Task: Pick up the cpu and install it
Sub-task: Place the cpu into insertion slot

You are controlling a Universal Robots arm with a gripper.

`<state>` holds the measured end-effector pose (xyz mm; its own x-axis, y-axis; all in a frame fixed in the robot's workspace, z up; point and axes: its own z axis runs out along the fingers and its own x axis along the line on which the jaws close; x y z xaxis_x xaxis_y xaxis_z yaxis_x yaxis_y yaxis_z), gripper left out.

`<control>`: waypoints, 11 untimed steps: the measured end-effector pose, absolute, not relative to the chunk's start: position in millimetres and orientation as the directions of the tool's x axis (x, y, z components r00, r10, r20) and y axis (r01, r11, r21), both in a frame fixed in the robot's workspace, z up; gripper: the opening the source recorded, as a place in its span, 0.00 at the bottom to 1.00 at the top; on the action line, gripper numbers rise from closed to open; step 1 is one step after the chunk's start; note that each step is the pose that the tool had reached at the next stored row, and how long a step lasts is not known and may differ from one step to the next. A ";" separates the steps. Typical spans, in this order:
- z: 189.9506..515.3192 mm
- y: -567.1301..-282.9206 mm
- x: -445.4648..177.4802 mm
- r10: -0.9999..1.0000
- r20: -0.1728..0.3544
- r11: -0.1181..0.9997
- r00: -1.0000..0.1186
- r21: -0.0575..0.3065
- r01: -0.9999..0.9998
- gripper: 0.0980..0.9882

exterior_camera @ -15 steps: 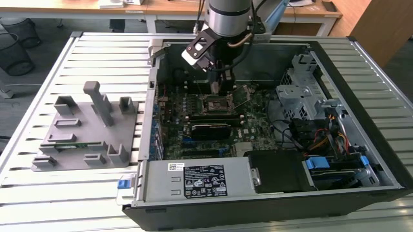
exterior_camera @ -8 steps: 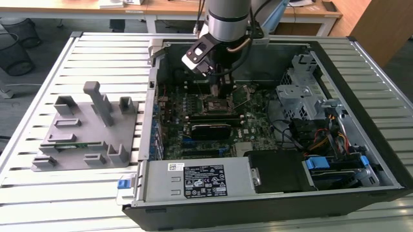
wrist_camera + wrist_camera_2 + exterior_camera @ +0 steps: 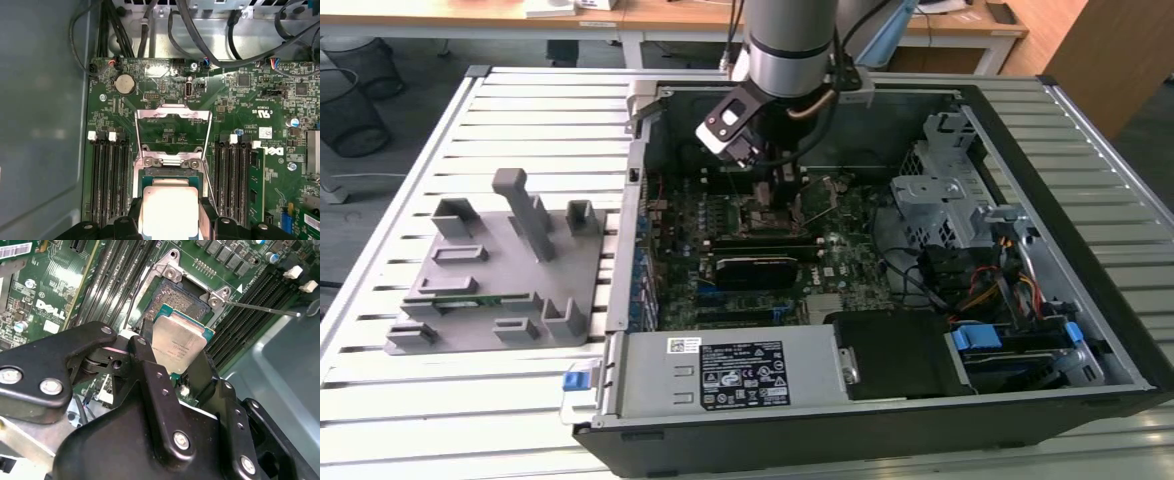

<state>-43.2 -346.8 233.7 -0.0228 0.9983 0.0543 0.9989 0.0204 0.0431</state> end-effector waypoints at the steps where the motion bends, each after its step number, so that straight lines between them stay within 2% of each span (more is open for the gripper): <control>1: 232.3 -346.8 -43.6 0.998 0.054 0.020 -0.023 0.043 0.999 0.48; 11: 222.2 -346.7 -46.1 0.998 0.054 0.014 -0.017 0.043 0.999 0.48</control>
